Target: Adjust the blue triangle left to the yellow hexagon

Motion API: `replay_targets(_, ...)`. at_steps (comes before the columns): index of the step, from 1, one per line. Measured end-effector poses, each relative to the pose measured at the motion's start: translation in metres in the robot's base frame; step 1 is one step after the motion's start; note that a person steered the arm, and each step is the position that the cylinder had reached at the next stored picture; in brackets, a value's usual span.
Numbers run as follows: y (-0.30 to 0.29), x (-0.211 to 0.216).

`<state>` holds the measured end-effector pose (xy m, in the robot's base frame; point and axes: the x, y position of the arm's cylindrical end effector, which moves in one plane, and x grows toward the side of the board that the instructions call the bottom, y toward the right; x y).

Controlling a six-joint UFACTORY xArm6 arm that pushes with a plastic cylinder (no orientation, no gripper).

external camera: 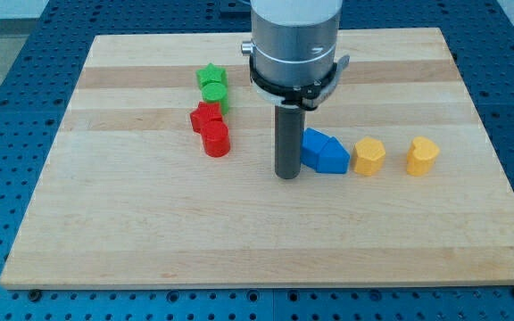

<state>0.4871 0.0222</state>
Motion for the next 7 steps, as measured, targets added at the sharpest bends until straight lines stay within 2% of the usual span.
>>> replay_targets(3, 0.068, 0.009)
replay_targets(6, 0.077, -0.008)
replay_targets(7, 0.077, -0.001)
